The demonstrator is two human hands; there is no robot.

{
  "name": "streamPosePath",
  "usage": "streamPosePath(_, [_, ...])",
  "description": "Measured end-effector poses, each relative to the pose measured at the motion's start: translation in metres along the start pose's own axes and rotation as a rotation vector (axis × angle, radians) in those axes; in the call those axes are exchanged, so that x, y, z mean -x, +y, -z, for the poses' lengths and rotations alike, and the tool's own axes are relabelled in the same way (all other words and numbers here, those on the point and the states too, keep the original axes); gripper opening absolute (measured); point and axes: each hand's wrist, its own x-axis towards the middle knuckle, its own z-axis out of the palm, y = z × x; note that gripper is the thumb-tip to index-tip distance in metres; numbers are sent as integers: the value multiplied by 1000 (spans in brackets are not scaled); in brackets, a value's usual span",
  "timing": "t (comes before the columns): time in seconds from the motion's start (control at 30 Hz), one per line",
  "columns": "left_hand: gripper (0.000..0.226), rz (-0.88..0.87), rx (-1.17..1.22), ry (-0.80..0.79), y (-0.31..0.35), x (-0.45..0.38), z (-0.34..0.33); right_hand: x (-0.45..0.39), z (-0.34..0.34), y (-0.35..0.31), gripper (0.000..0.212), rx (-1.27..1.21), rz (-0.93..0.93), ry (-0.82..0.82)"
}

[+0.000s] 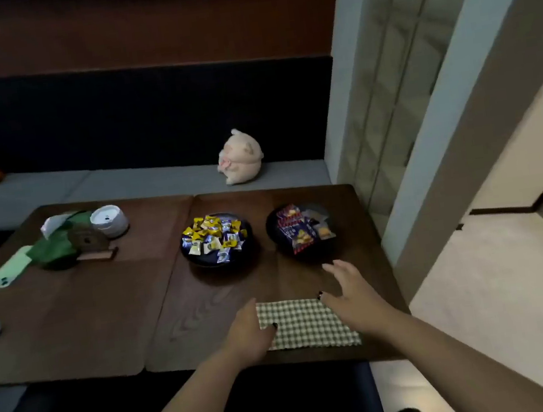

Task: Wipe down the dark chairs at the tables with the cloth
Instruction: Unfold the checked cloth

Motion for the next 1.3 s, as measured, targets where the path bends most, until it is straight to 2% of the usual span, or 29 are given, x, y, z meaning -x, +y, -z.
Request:
streamPosePath(0.07, [48, -3, 62, 65, -12, -15, -11, -5, -13, 9, 64, -1, -46, 31])
streamPosePath(0.23, [53, 221, 127, 173, -30, -48, -40, -4, -42, 35, 65, -21, -134, -8])
streamPosePath(0.4, [59, 365, -105, 202, -39, -68, -54, 2, -44, 38, 62, 12, -148, -34])
streamPosePath(0.53, [60, 370, -100, 285, -47, -76, -61, 16, -44, 43, 64, 75, -126, -104])
streamPosePath(0.67, [35, 233, -76, 330, -48, -68, -62, 26, -44, 40, 64, 77, -128, -114])
streamPosePath(0.83, [7, 27, 310, 394, -18, -42, -41, 32, -36, 33, 62, 73, -77, -57])
streamPosePath(0.93, [18, -74, 567, 321, 10, -13, -14, 35, -25, 22, 60, 12, -55, -13])
streamPosePath(1.07, [16, -268, 693, 236, 51, 40, 18, 48, -7, -9, 60, -53, 60, 89])
streamPosePath(1.2, [20, -417, 656, 173, 88, 89, 40, 77, 13, -58, 70, -204, 208, 80])
streamPosePath(1.3, [24, -478, 586, 219, 106, 127, 53, 112, 29, -90, 67, -342, 307, 9])
